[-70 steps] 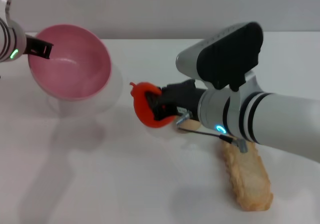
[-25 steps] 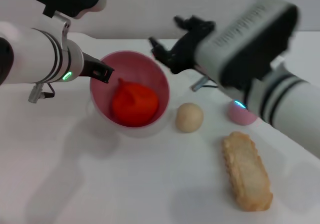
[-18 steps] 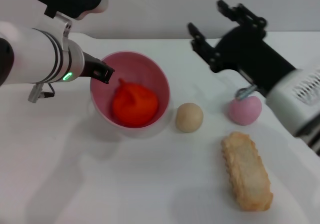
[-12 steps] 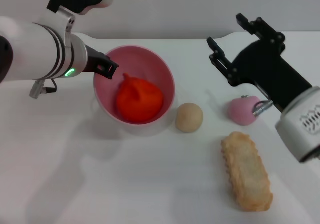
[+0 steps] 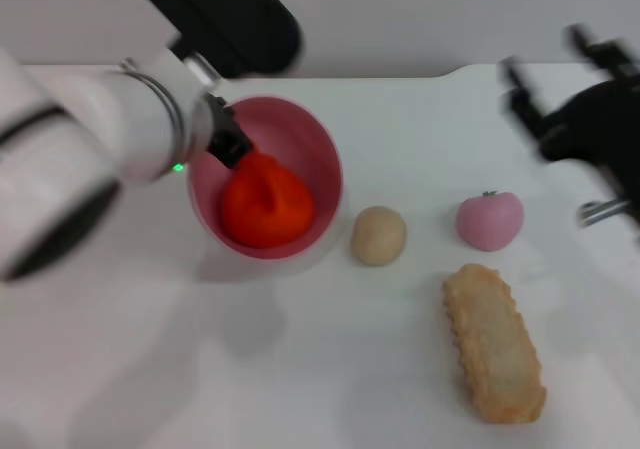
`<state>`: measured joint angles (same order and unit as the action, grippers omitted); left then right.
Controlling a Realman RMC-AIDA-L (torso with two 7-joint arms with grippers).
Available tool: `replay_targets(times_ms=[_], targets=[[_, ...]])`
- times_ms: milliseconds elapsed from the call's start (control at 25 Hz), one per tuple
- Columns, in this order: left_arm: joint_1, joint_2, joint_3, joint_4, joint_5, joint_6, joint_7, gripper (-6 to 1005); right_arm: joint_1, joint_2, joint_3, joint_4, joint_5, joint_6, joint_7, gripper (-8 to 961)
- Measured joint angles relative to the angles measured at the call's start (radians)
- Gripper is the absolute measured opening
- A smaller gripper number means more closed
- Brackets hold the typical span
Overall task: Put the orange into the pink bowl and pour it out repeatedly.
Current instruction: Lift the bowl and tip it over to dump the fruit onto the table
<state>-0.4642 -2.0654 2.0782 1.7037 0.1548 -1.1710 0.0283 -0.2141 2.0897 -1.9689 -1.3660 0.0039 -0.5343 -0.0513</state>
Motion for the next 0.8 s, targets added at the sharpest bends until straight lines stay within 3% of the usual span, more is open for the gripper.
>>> replay_targets(times_ms=[40, 160, 360, 720, 760, 800], targets=[[0.000, 0.000, 0.000, 0.000, 0.000, 0.000, 0.000, 40, 0.000, 0.000, 0.000, 0.000, 0.000, 0.000, 0.000, 633], [-0.002, -0.005, 0.138, 0.001, 0.153, -0.002, 0.000, 40, -0.018, -0.003, 0.050, 0.011, 0.076, -0.029, -0.001, 633], [-0.011, -0.008, 0.287, -0.010, 0.291, 0.006, 0.002, 40, -0.045, -0.002, 0.111, 0.031, 0.104, -0.038, 0.006, 633], [0.003, -0.012, 0.533, -0.074, 0.584, -0.005, 0.026, 40, -0.036, -0.005, 0.117, 0.074, 0.136, -0.040, 0.007, 634], [0.013, -0.012, 0.587, -0.103, 0.678, -0.009, 0.027, 40, -0.034, -0.006, 0.115, 0.078, 0.136, -0.040, 0.007, 634], [0.013, -0.012, 0.587, -0.103, 0.678, -0.009, 0.027, 40, -0.033, -0.006, 0.115, 0.080, 0.136, -0.040, 0.007, 634]])
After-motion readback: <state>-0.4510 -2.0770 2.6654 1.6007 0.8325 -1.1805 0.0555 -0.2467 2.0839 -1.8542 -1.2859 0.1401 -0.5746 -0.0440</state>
